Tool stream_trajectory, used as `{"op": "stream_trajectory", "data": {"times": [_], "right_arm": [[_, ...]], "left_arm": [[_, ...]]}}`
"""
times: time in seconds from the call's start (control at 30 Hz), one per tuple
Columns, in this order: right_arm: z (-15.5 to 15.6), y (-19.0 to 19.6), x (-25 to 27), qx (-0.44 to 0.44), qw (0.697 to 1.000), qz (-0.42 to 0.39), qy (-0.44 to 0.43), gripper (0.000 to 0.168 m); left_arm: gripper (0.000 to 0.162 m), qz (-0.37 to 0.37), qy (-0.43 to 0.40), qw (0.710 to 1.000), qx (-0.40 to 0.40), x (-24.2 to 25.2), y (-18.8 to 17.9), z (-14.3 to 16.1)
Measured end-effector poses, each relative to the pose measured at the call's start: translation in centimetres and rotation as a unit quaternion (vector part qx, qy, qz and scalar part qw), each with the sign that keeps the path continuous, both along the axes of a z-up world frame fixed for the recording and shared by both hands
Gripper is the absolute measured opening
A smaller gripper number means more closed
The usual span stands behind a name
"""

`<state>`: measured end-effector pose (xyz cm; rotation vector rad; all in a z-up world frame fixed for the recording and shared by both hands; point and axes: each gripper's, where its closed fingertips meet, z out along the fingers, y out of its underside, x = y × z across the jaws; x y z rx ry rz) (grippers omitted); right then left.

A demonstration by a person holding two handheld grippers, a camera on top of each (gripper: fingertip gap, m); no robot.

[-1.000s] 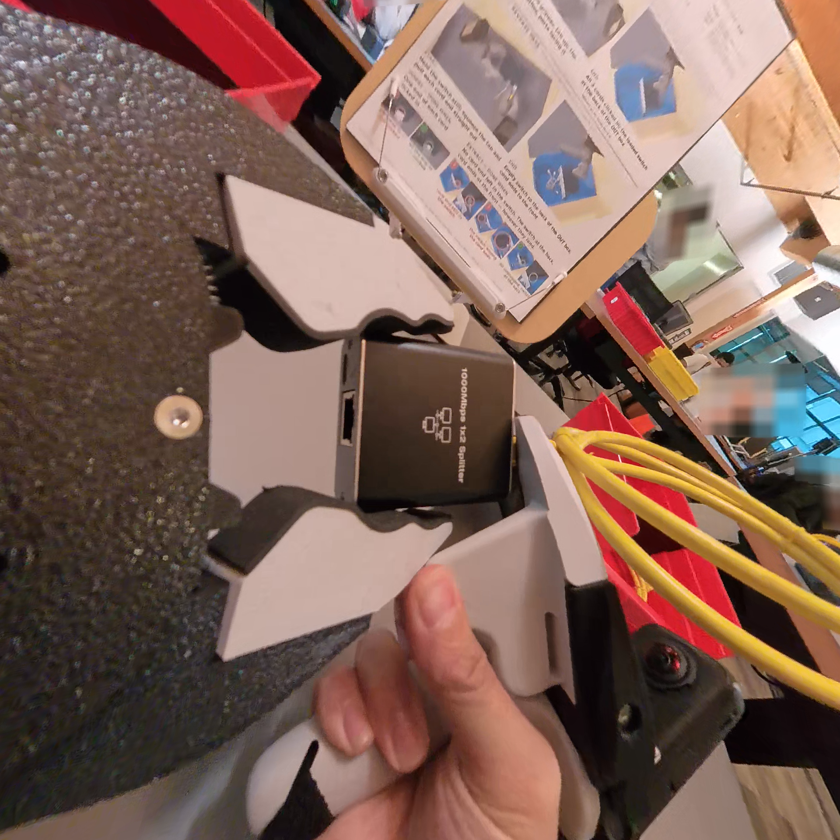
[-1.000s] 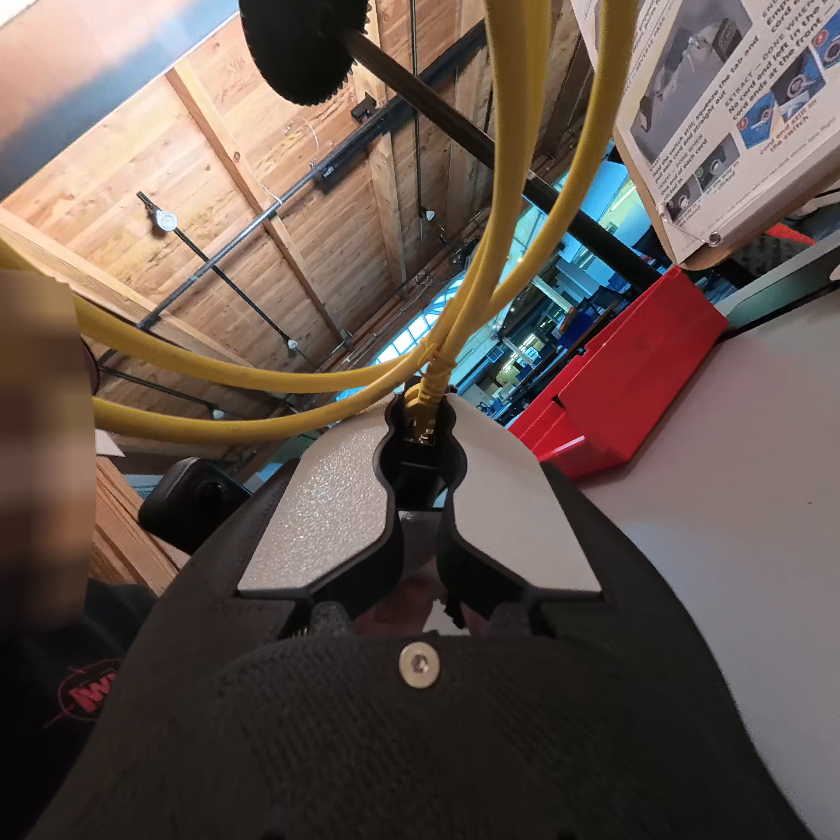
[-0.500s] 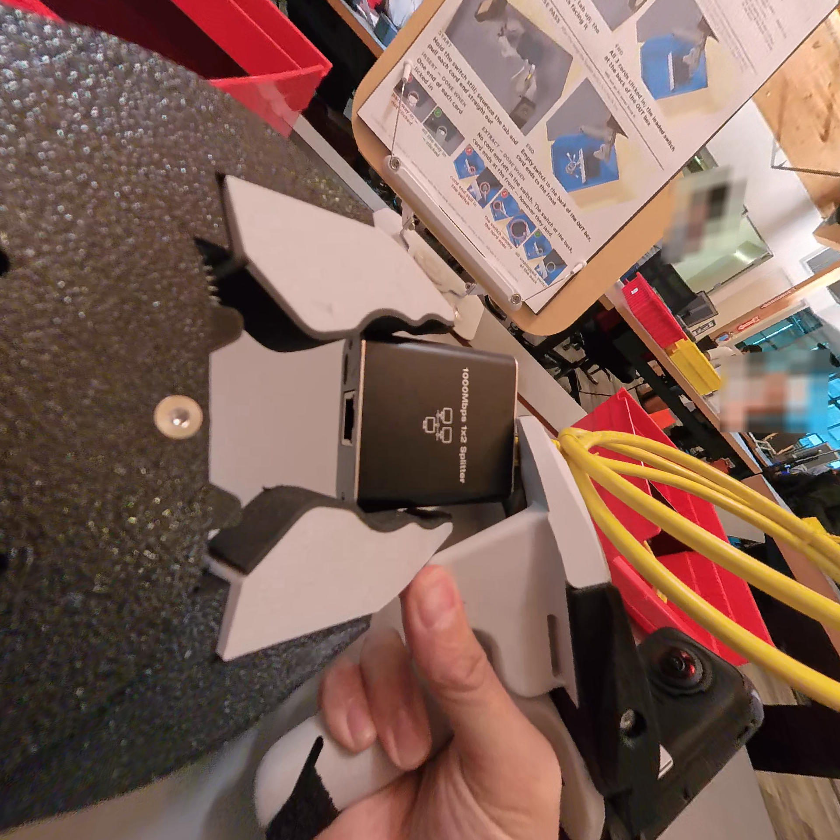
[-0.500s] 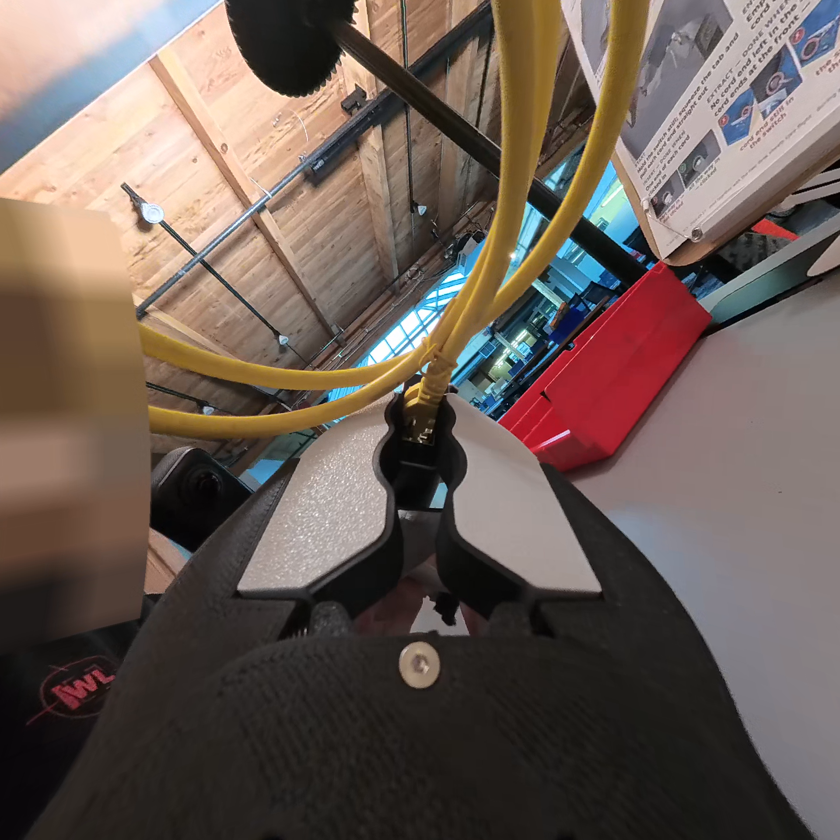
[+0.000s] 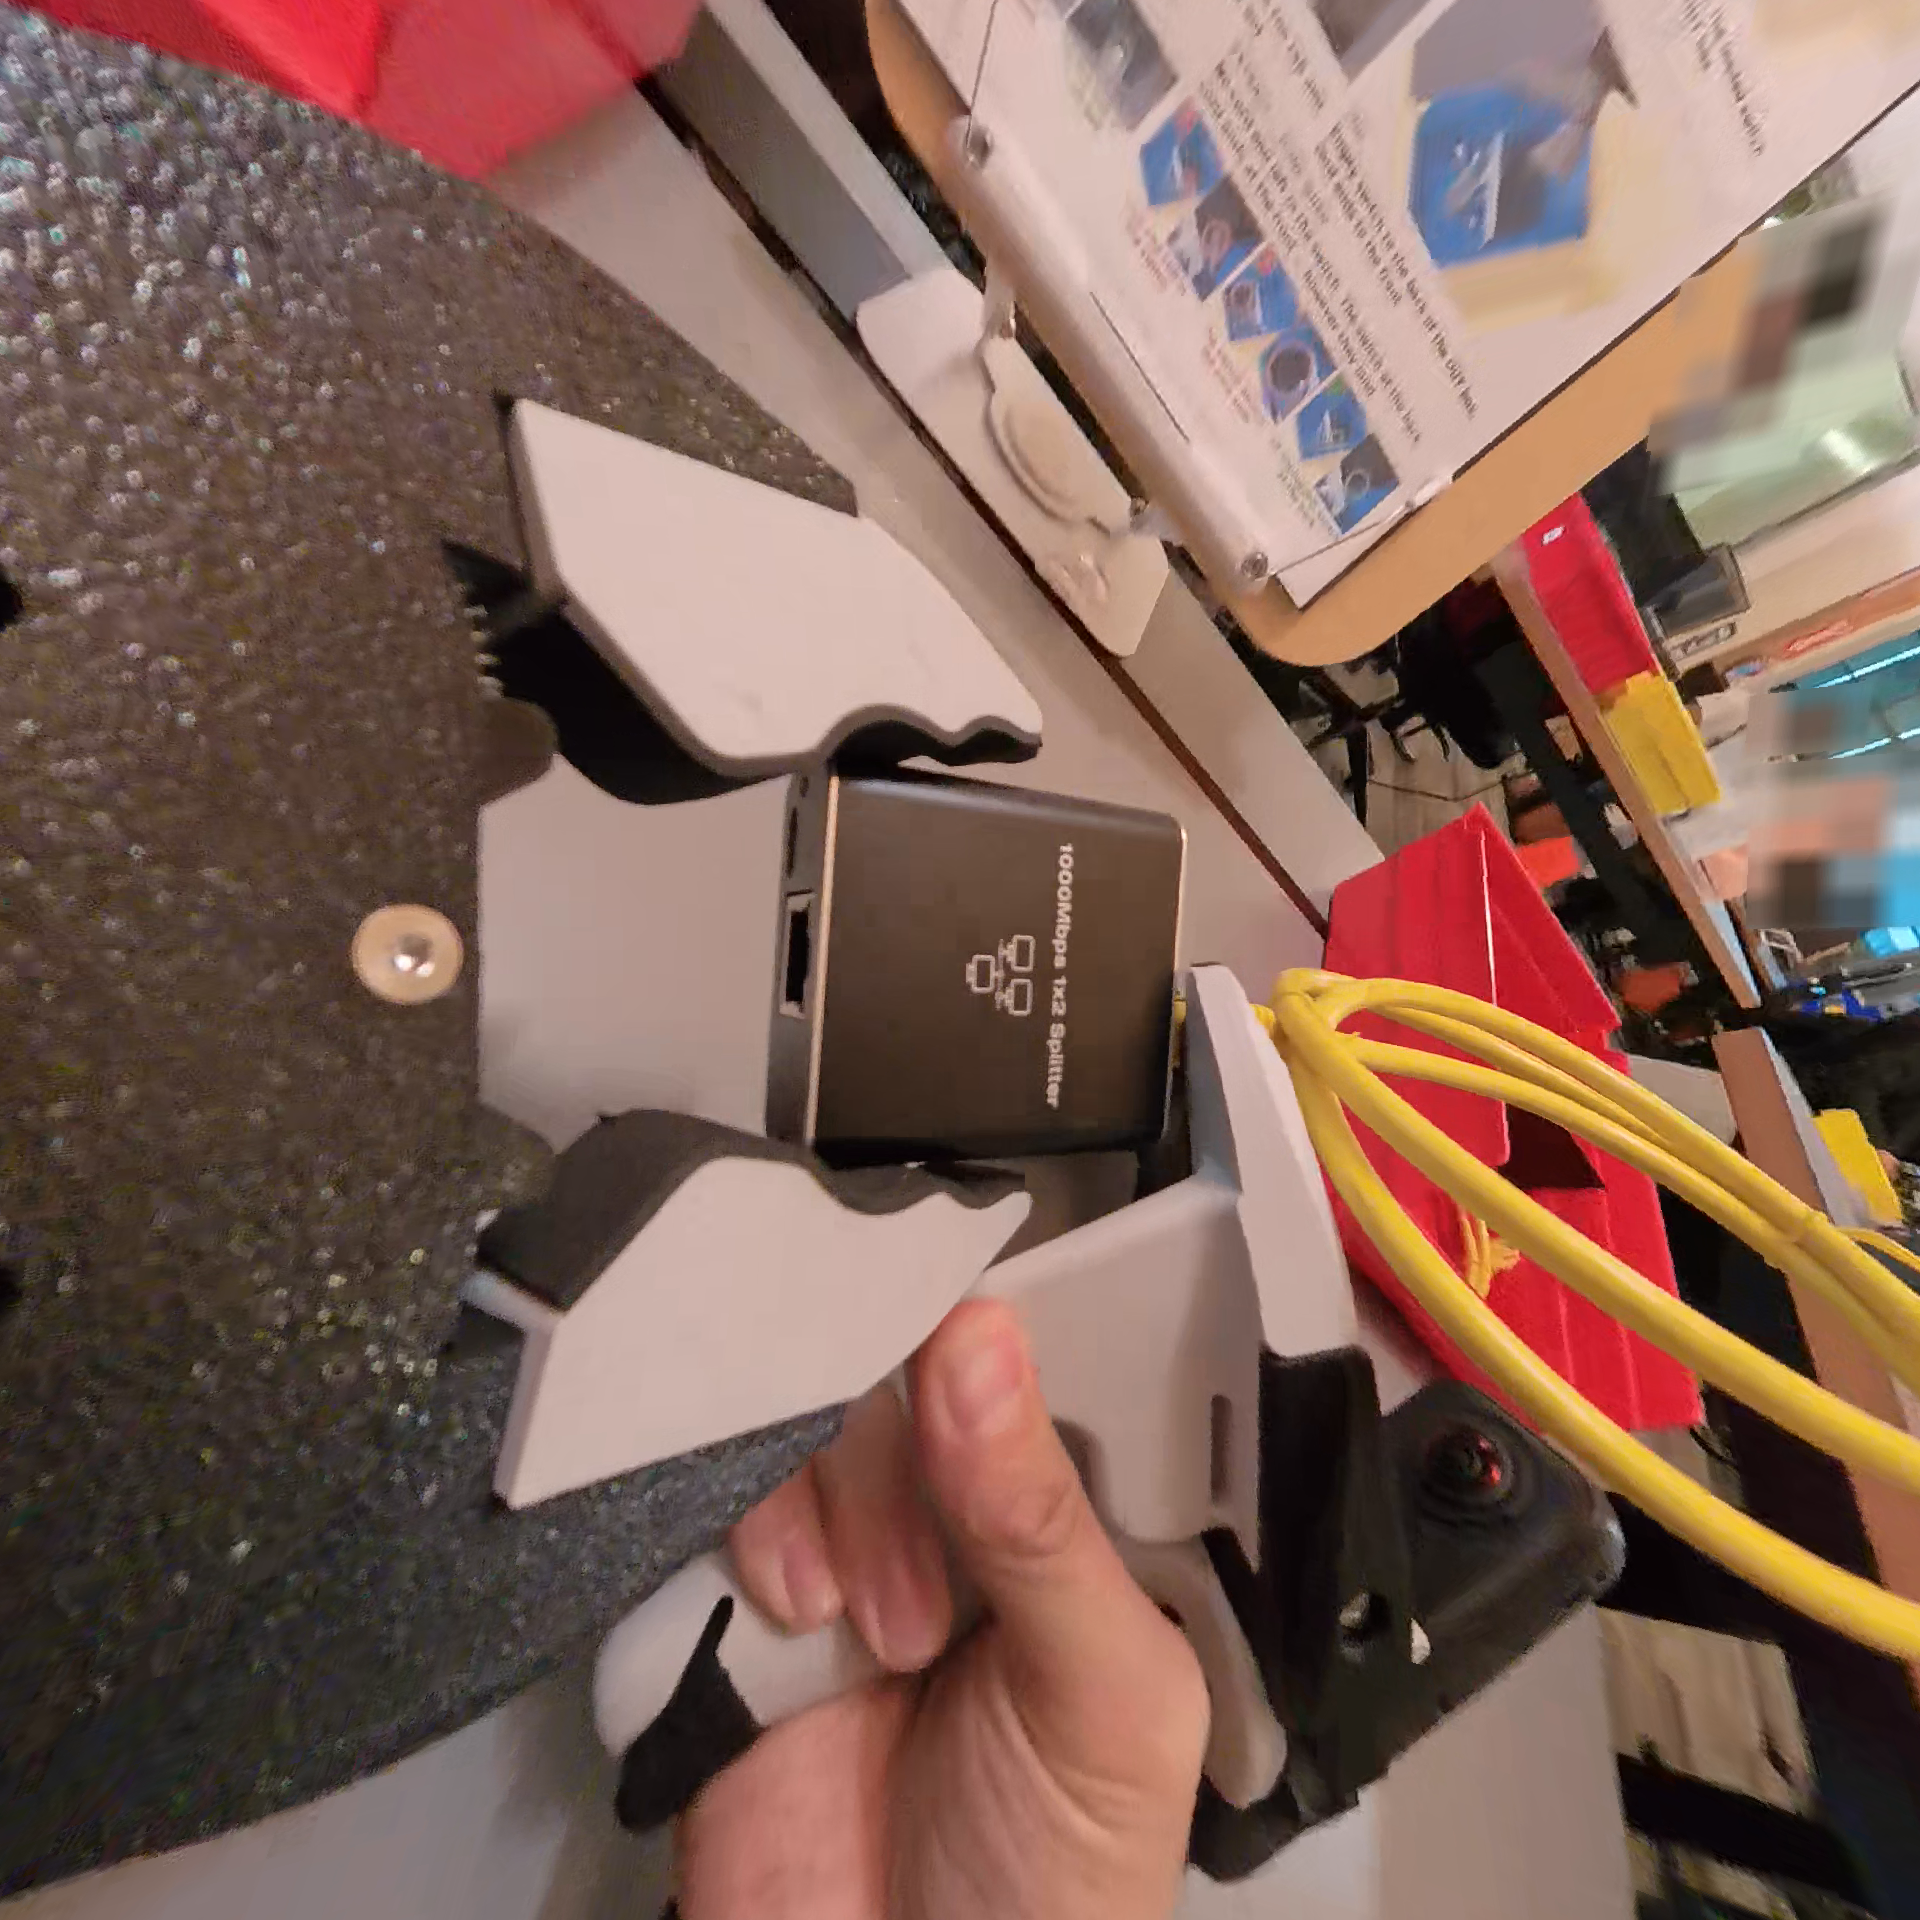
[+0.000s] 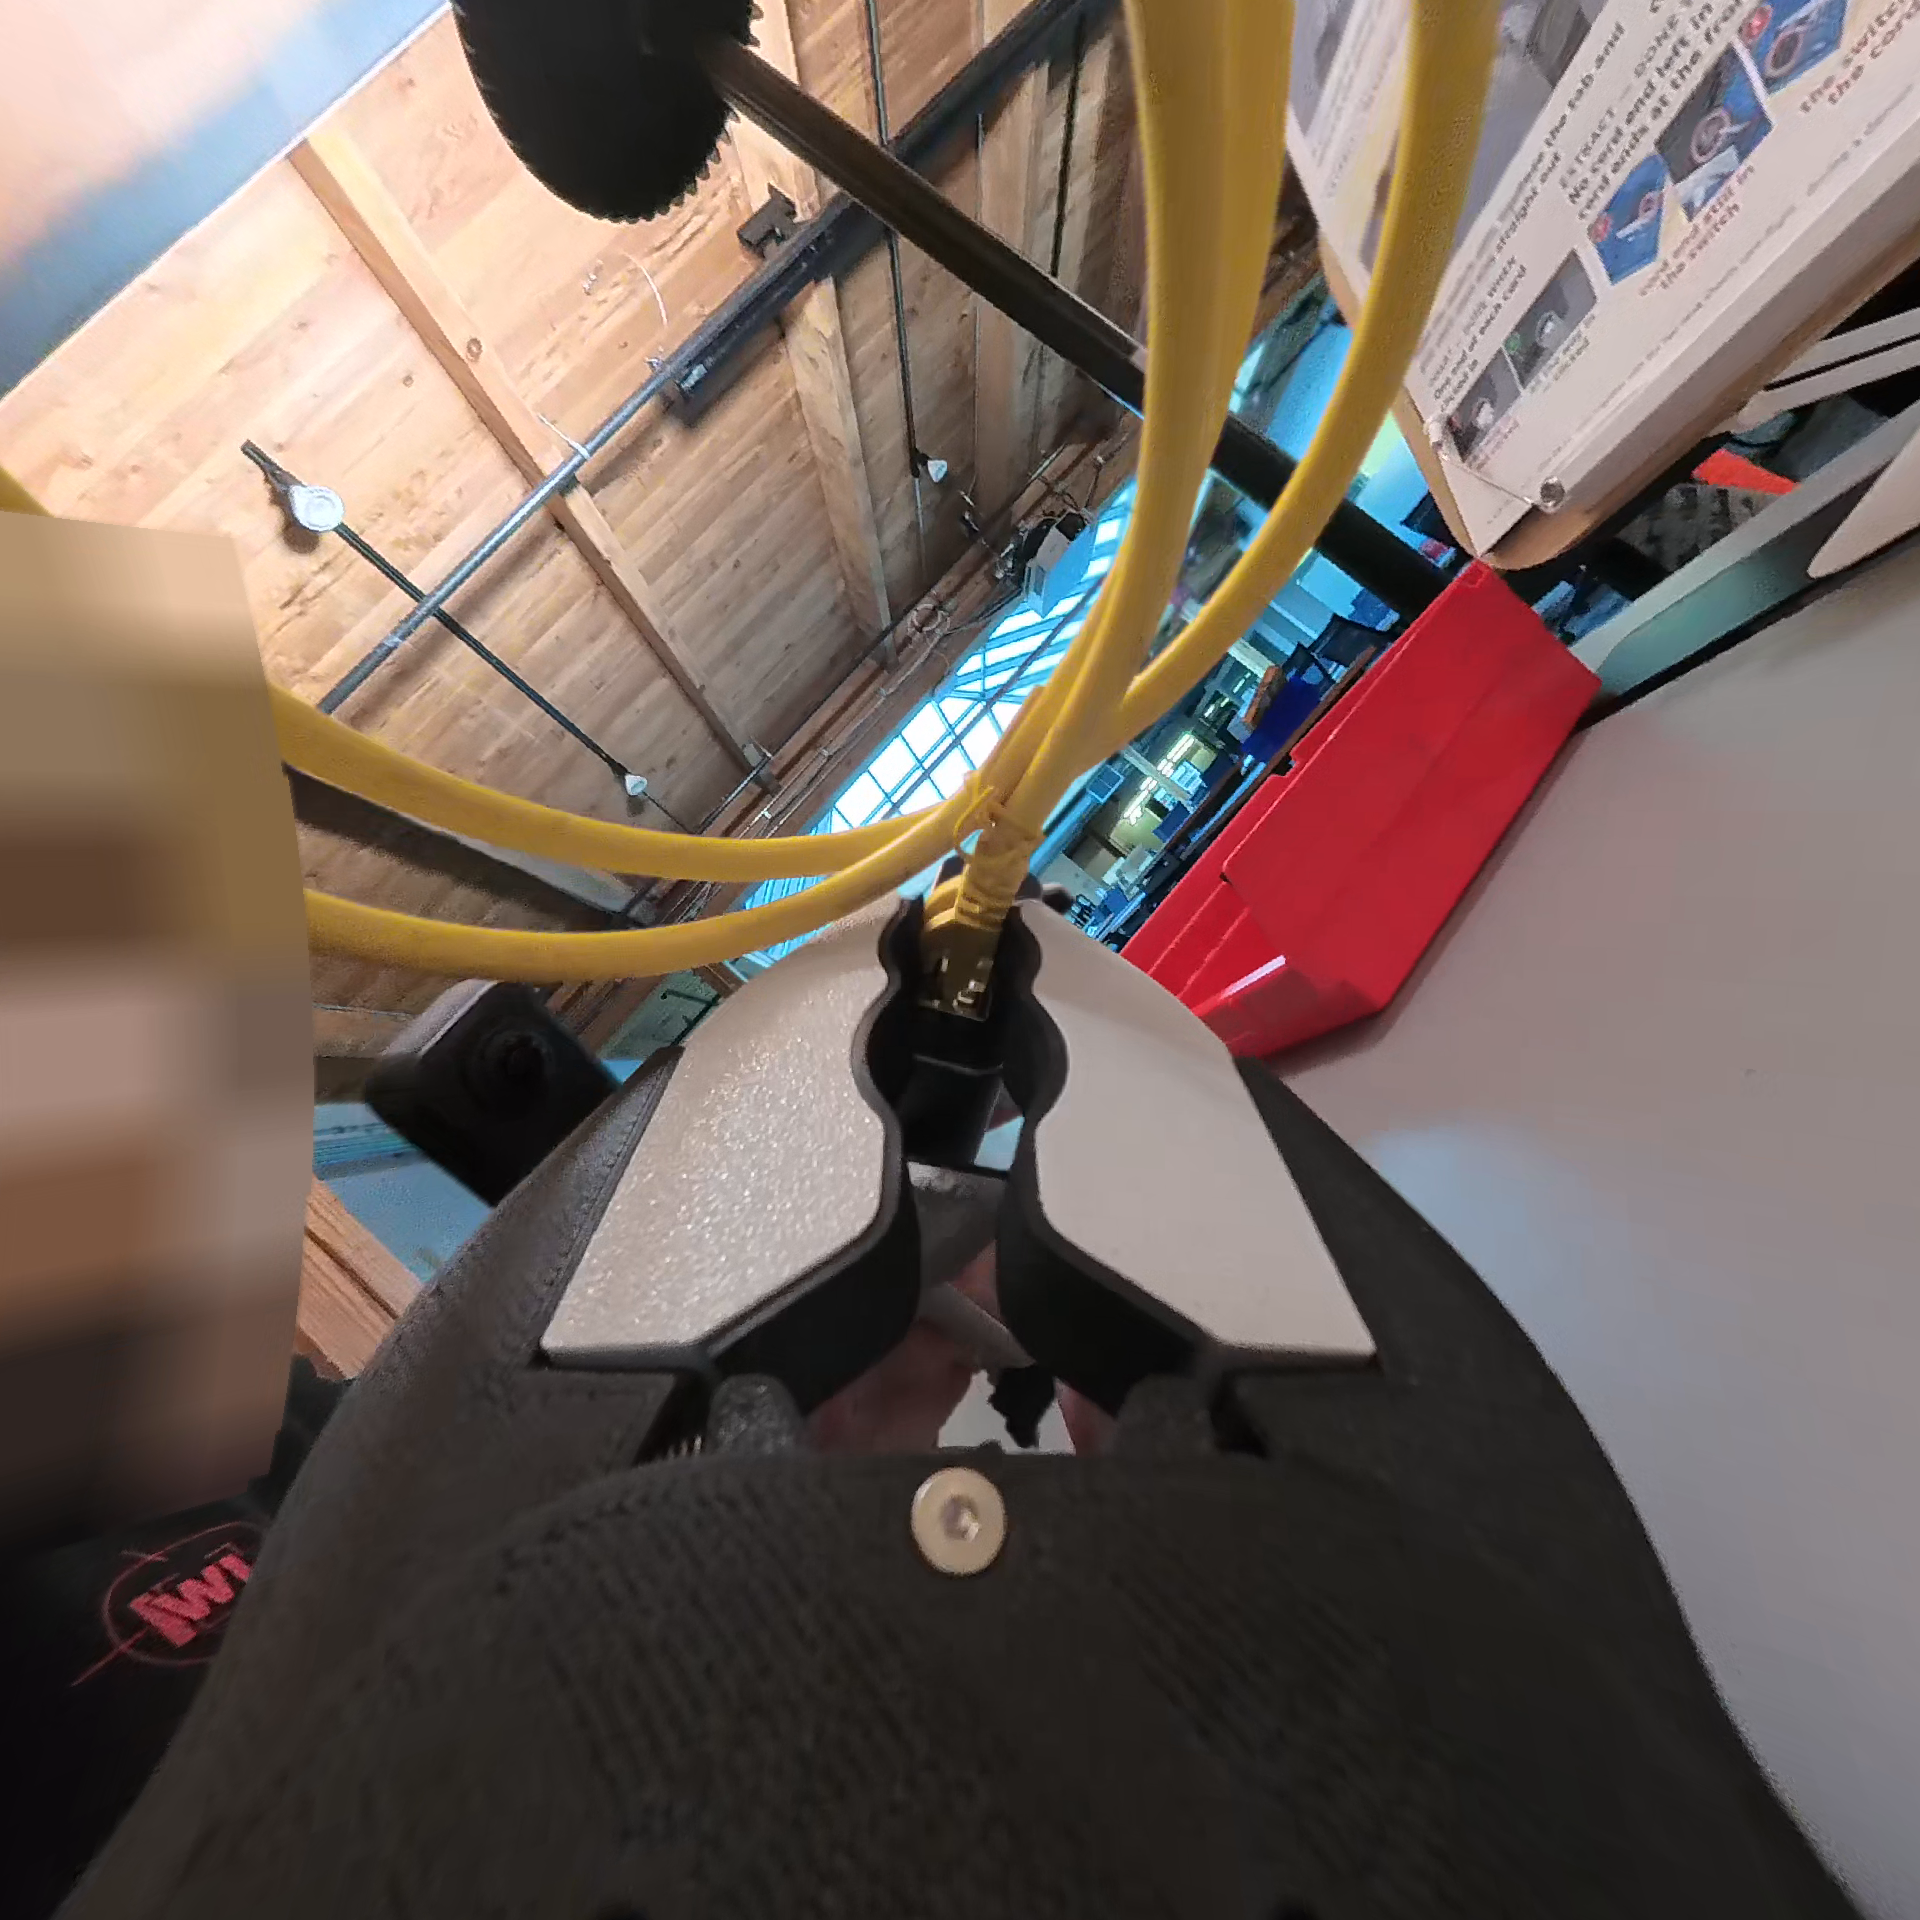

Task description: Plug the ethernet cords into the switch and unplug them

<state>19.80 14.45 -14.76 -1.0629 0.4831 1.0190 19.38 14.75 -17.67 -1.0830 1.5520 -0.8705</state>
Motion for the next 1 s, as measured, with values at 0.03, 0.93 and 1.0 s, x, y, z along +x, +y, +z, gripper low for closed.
{"op": "stream_trajectory", "data": {"times": [0.03, 0.93, 1.0], "right_arm": [[-0.2, 0.1, 0.0, -0.006, 1.000, 0.005, 0.002, 0.015], [2.2, -0.3, -1.2, 0.032, 0.999, 0.024, -0.015, 0.015], [1.9, -0.3, -1.0, 0.034, 0.999, 0.018, -0.016, 0.015]], "left_arm": [[0.074, -0.002, 0.000, 1.000, -0.005, 0.0, 0.1, -0.1], [0.074, 0.023, -0.023, 0.994, 0.104, -0.8, -0.2, 1.9], [0.074, 0.022, -0.019, 0.994, 0.106, -0.7, -0.2, 1.6]]}}
